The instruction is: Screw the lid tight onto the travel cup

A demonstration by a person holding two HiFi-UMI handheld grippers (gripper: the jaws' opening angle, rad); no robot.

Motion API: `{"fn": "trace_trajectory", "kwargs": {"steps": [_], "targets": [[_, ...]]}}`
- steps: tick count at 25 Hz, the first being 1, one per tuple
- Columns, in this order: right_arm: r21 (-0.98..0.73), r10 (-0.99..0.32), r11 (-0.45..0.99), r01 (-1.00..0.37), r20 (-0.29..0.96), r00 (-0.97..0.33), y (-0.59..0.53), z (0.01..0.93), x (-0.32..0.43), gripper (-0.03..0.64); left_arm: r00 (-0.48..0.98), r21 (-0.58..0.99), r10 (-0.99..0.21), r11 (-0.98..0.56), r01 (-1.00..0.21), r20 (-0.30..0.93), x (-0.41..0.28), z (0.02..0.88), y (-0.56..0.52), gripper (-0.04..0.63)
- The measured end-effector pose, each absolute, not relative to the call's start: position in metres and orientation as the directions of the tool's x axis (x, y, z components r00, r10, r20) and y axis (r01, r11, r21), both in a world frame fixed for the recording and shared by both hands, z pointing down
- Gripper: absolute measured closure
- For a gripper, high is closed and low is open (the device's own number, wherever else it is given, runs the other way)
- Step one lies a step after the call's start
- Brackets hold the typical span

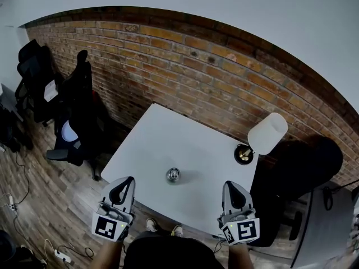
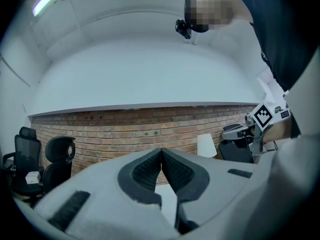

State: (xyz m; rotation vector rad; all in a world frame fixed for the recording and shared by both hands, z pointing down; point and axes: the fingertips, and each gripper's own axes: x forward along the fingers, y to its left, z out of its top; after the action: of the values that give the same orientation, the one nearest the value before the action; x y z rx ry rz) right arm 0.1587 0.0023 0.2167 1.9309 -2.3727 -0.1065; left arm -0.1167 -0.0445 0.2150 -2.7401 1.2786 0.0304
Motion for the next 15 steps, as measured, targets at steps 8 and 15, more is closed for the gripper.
{"fn": "trace_trajectory", "kwargs": {"steps": [8,15], "targets": [[0.114,-0.973,0.227,-0.967,0.001,-0.229,-0.001,0.215,0.148,0.604,0.634,-0.108,-0.770,-0.626,-0.772,-0.071,-0.120,0.214,-0.037,0.571],[0.123,-0.969,0.243,-0.962,-0.003,-0.245,-0.001,0.213,0.143,0.604,0.631,-0.112,-0.772,-0.623,-0.774,-0.069,-0.121,0.213,-0.031,0.571]]}}
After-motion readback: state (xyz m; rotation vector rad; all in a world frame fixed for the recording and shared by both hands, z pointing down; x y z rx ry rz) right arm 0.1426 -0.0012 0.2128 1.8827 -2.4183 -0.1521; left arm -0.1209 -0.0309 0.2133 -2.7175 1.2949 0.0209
